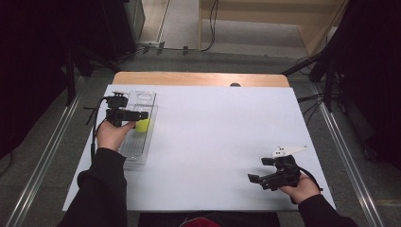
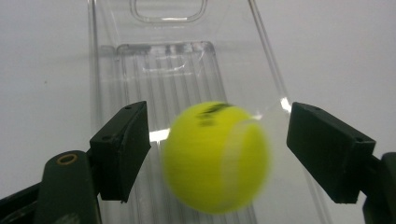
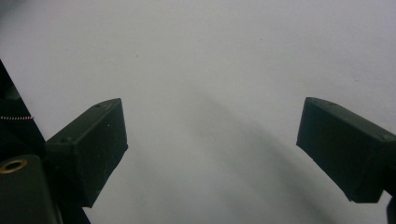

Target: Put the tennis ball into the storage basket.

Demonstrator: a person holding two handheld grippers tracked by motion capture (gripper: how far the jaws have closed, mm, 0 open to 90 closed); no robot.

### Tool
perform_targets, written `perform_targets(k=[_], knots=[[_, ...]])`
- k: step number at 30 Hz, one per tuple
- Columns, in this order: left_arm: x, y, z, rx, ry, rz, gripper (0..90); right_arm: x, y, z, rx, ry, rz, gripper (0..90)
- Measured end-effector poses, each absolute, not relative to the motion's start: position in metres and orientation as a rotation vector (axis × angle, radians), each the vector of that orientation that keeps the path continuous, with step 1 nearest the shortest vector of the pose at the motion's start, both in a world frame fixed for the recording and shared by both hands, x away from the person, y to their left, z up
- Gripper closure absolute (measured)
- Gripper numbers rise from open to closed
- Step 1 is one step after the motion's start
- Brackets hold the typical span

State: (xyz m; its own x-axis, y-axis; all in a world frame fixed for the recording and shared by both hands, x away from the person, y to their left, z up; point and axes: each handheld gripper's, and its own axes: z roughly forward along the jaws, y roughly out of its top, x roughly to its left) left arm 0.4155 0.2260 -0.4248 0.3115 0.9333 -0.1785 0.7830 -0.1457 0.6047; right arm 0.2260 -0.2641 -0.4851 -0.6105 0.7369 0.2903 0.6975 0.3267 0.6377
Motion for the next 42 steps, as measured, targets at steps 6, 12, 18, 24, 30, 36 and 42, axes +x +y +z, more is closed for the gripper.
perform_targets(k=[6, 12, 18, 24, 30, 36, 42], knots=[[0.414, 0.229, -0.419, 1.964, 1.516, 0.298, 21.2, 0.226, -0.264, -0.485, 1.363, 2.516, 1.166, 6.8], [0.411, 0.231, -0.409, 1.959, 1.495, 0.303, 21.3, 0.226, -0.264, -0.485, 1.355, 2.519, 1.169, 6.8], [0.406, 0.226, -0.396, 1.968, 1.447, 0.3, 21.3, 0.226, -0.264, -0.485, 1.359, 2.517, 1.167, 6.7], [0.402, 0.218, -0.389, 1.981, 1.394, 0.27, 21.3, 0.226, -0.264, -0.485, 1.359, 2.517, 1.167, 6.8], [0.397, 0.208, -0.383, 2.007, 1.34, 0.246, 21.3, 0.226, -0.264, -0.485, 1.357, 2.518, 1.169, 6.8], [0.394, 0.2, -0.38, 2.02, 1.29, 0.212, 21.4, 0.226, -0.264, -0.485, 1.359, 2.517, 1.171, 6.8], [0.39, 0.191, -0.38, 2.045, 1.245, 0.196, 21.6, 0.226, -0.264, -0.485, 1.358, 2.516, 1.169, 6.8]])
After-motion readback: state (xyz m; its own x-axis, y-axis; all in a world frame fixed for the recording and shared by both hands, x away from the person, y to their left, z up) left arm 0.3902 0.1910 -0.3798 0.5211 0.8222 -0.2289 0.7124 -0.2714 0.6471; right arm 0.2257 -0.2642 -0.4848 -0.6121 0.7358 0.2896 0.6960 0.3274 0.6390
